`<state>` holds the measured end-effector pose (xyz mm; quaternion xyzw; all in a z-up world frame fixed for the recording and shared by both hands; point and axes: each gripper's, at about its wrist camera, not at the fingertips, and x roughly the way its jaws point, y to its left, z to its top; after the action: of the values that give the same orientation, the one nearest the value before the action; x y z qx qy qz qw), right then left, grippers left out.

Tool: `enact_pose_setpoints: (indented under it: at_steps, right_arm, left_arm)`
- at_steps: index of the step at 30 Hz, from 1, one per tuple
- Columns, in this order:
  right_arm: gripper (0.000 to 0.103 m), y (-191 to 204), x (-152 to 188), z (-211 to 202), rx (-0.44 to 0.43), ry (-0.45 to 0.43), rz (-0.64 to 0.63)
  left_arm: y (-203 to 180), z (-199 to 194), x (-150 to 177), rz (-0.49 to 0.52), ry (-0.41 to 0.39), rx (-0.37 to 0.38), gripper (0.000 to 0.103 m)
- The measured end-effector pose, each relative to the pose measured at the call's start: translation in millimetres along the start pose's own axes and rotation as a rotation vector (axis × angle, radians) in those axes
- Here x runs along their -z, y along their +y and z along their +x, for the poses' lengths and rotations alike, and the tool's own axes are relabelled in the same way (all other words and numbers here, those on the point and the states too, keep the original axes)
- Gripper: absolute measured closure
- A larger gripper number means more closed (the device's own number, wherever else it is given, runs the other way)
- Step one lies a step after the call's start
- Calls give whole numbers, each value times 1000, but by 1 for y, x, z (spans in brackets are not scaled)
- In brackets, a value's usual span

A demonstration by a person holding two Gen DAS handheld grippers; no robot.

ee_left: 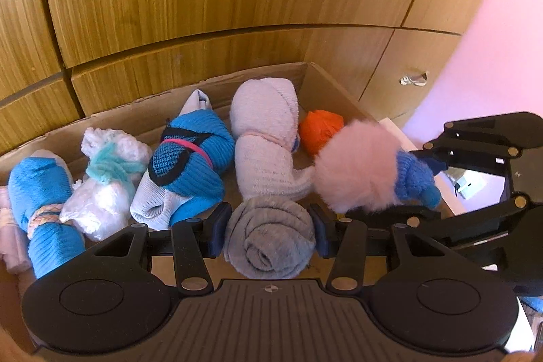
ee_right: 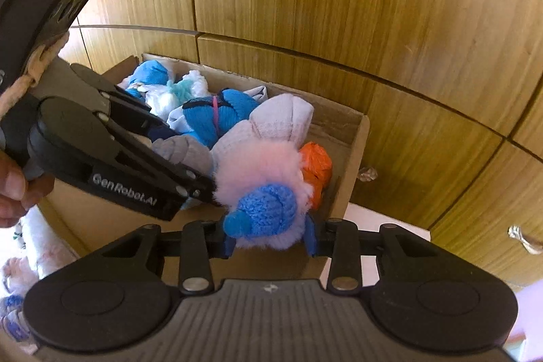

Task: Organize objects
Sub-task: 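Carry both held socks over the tray and lower them in, then open both grippers to release the socks in the tray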

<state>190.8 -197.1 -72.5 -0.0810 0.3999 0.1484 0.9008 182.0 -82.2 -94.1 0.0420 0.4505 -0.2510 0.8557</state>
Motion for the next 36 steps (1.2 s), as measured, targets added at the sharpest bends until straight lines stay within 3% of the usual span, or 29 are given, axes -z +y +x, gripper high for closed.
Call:
enact_pose_setpoints:
  at_steps: [8, 15, 20, 30, 36]
  right_arm:
    - [66, -3, -10, 6, 11, 30, -24]
    - [57, 2, -6, 0, 3, 23, -38]
    - [53, 3, -8, -4, 9, 6, -38]
    - [54, 6, -6, -12, 33, -4, -64]
    - [48, -1, -1, -23, 42, -9, -63]
  left_arm:
    - [9, -4, 2, -39, -24, 9, 46]
    - [7, -22, 2, -45, -50, -5, 34]
    - [9, -40, 7, -69, -52, -26, 32]
    - [9, -43, 21, -124, -27, 49, 34]
    - [5, -47, 20, -138, -39, 89, 33]
